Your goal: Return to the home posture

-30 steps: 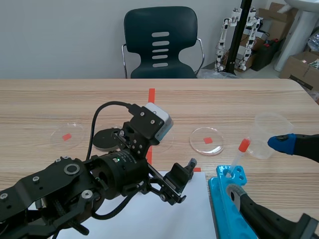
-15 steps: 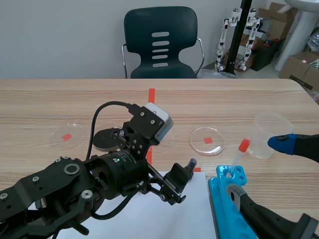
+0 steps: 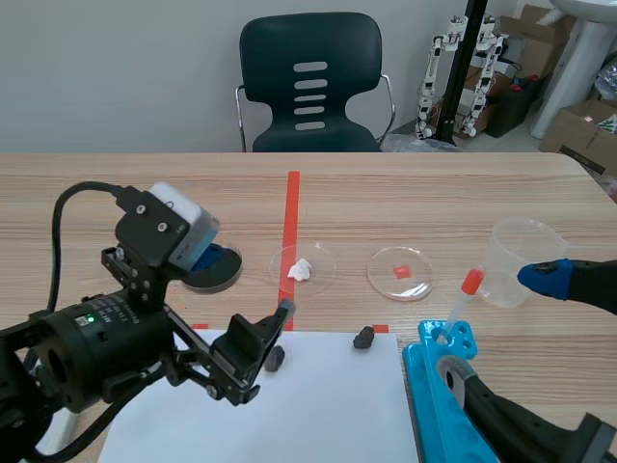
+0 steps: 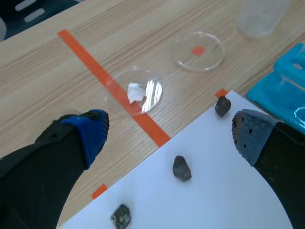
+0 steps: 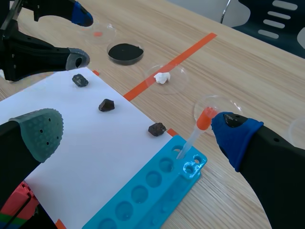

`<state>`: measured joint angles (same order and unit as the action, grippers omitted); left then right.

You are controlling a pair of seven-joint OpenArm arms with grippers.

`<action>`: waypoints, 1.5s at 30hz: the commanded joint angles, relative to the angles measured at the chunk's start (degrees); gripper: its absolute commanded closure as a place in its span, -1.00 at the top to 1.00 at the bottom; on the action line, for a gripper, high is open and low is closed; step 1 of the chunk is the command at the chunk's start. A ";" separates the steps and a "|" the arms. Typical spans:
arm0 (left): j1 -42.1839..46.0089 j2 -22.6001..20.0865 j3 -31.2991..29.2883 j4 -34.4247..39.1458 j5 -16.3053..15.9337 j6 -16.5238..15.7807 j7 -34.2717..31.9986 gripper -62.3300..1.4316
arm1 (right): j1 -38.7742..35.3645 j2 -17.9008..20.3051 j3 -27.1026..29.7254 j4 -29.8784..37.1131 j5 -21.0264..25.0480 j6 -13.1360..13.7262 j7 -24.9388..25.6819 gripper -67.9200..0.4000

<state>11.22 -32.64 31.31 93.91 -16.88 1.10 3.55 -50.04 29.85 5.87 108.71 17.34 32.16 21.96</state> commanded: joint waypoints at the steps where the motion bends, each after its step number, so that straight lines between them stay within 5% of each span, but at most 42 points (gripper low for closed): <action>1: 4.26 -1.22 -2.84 2.84 0.04 -2.38 -1.27 0.74 | 0.52 0.00 -0.04 0.85 0.83 -0.02 0.92 1.00; 11: 27.58 -2.78 -19.67 13.22 2.67 -2.40 -11.58 0.74 | 0.52 0.00 -0.04 0.85 0.83 -0.02 0.92 1.00; 16: 36.24 -2.78 -23.37 16.90 6.01 -2.40 -16.11 0.74 | 0.52 0.00 -0.04 0.85 0.83 -0.02 0.92 1.00; 22: 42.23 -2.75 -26.58 17.20 6.05 -2.38 -20.98 0.74 | 0.52 0.00 -0.04 0.85 0.83 -0.02 0.92 1.00; 45: 45.09 -2.75 -28.44 17.16 5.99 -2.38 -24.79 0.74 | 0.52 0.00 -0.04 0.85 0.83 -0.02 0.92 1.00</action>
<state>56.34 -35.70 2.92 110.72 -10.52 -1.34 -20.38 -50.04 29.85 5.87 108.71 17.37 32.16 22.00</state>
